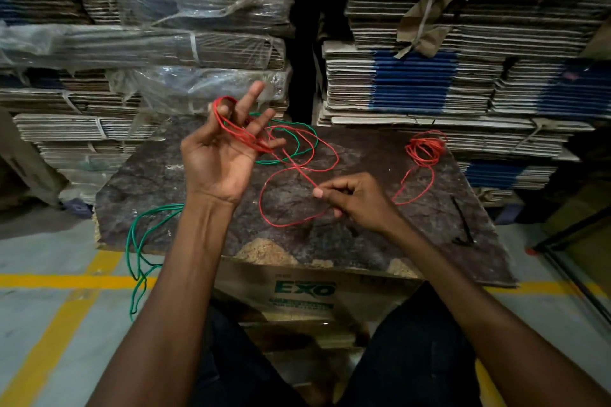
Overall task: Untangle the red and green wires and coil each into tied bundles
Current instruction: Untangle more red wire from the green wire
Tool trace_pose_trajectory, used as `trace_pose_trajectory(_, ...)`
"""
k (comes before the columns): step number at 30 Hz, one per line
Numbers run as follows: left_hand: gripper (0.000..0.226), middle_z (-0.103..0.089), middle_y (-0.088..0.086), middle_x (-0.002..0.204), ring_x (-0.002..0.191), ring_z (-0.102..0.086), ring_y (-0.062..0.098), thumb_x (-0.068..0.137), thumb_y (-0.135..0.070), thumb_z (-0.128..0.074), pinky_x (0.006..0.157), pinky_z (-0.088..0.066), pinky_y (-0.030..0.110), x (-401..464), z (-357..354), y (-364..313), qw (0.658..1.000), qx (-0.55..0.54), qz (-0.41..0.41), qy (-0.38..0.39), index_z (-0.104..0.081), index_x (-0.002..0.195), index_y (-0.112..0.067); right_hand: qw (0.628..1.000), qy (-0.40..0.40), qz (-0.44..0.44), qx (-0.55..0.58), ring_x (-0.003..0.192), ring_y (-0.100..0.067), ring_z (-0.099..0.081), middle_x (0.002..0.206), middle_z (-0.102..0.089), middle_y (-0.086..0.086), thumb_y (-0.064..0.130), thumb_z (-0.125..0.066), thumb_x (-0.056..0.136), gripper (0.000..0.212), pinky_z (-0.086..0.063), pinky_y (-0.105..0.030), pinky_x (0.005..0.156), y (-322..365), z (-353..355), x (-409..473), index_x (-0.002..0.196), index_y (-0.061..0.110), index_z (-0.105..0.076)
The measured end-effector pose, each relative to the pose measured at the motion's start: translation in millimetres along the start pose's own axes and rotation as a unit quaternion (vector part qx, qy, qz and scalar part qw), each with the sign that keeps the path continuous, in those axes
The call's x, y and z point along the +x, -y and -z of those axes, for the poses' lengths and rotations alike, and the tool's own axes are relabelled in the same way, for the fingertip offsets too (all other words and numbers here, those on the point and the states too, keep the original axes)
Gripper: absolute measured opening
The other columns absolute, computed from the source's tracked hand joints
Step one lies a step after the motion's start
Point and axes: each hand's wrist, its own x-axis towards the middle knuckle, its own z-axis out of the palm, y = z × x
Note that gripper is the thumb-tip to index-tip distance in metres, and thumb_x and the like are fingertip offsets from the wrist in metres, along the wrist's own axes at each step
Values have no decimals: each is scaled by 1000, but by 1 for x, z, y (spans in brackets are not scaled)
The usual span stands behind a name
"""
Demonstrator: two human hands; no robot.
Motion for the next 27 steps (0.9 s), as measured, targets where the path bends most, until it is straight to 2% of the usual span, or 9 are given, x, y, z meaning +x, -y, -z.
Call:
trace_pose_trajectory(4,5,-47,17,144,109,-58,31,81,-23,-59,77,-52,52,12,1,3,993,-9,-38,-107,-60,79,-19,995,52,31,-84,40,0,-46,50,-57,3,25,-65,93,19,-32,-13,44,12,0,-11,87,9,-74)
trace_pose_trajectory(8,9,-67,15,119,134,-44,34,85,-13,-65,87,-34,31,24,7,5,972,73,-113,-192,-62,77,-15,984,135,43,-105,42,-1,-50,55,-57,-5,23,-64,94,27,-35,-13,43,28,5,-29,85,-2,-67)
trace_pose_trajectory(10,21,-67,4,107,93,-64,17,97,-16,-49,64,-33,25,22,8,7,944,235,-113,-200,-65,84,-13,986,137,59,-71,46,-4,-52,57,-56,0,18,-66,92,18,-40,-16,44,34,12,-35,83,4,-69)
trace_pose_trajectory(11,23,-66,1,98,78,-55,12,98,-21,-48,61,-30,26,21,9,9,922,320,-111,-189,-66,86,-13,988,126,74,-56,48,-5,-52,58,-55,1,16,-66,92,13,-41,-18,45,38,17,-36,84,6,-70)
trace_pose_trajectory(13,25,-61,2,80,87,-52,14,98,-24,-45,68,-37,25,17,14,16,857,494,-101,-111,-59,77,-22,989,98,103,-46,51,-8,-50,58,-55,-4,13,-66,91,9,-42,-24,46,44,27,-35,87,9,-73)
trace_pose_trajectory(16,32,-68,15,85,102,-64,20,95,-30,-41,94,-41,40,16,20,29,718,693,-67,-10,-55,71,-15,986,57,142,-64,49,-8,-49,55,-59,0,12,-69,89,7,-40,-25,45,54,39,-30,89,14,-75)
trace_pose_trajectory(18,36,-61,12,70,79,-63,28,94,-33,-38,92,-39,47,11,17,35,659,750,-48,36,-52,68,-11,981,19,168,-94,50,-4,-52,60,-65,10,17,-73,86,6,-41,-23,48,61,48,-26,90,16,-77)
trace_pose_trajectory(23,43,-56,2,65,64,-52,8,94,-40,-40,63,-43,41,-6,12,38,712,700,1,50,-62,79,-6,949,-81,222,-208,60,-12,-66,73,-74,10,43,-73,81,22,-51,-39,57,67,73,-11,88,23,-80)
trace_pose_trajectory(27,47,-61,9,74,68,-54,19,96,-42,-39,66,-44,43,-20,-4,34,746,657,38,97,-69,89,-7,920,-157,240,-266,58,-13,-63,65,-70,6,62,-71,75,35,-47,-40,55,67,84,3,78,28,-78)
